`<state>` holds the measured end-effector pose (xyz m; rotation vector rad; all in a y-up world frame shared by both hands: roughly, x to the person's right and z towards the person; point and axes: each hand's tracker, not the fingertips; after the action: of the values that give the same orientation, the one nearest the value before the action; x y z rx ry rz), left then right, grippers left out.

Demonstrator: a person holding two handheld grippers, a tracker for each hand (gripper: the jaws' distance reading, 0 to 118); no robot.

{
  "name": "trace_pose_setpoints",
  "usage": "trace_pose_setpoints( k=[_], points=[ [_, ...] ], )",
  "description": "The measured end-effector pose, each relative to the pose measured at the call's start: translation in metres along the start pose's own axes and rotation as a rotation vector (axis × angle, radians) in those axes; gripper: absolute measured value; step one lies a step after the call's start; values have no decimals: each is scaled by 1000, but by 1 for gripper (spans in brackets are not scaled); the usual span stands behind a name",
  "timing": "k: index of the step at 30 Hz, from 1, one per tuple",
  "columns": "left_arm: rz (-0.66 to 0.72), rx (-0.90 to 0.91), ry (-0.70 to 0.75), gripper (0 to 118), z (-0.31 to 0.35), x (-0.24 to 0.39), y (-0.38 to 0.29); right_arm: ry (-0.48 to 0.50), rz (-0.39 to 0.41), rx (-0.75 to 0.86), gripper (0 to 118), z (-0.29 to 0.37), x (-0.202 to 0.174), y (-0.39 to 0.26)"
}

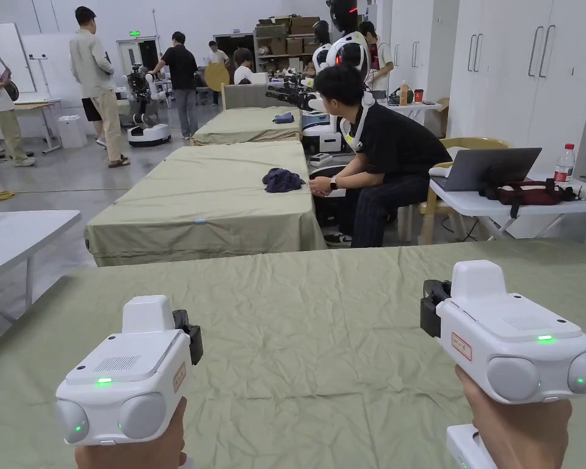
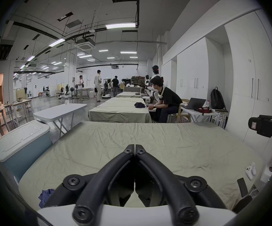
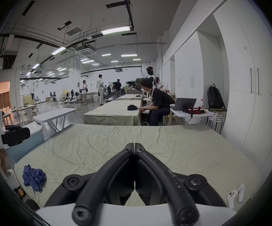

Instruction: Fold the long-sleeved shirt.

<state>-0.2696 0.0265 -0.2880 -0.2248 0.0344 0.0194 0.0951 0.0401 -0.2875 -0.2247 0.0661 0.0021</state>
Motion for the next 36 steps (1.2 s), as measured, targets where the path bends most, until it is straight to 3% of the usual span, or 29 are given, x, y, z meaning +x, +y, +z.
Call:
trace_pose_setpoints(
  k=[12, 17, 36],
  points=[
    [-3, 1, -2, 0, 1, 2, 1, -9, -6, -6, 2, 1, 4, -3],
    [-6, 0, 13, 0, 7, -8, -3, 16, 16, -7, 2, -4, -13, -4],
    [76, -54, 372, 0, 85, -160, -55, 397, 129, -9, 2, -40, -194, -12]
  ],
)
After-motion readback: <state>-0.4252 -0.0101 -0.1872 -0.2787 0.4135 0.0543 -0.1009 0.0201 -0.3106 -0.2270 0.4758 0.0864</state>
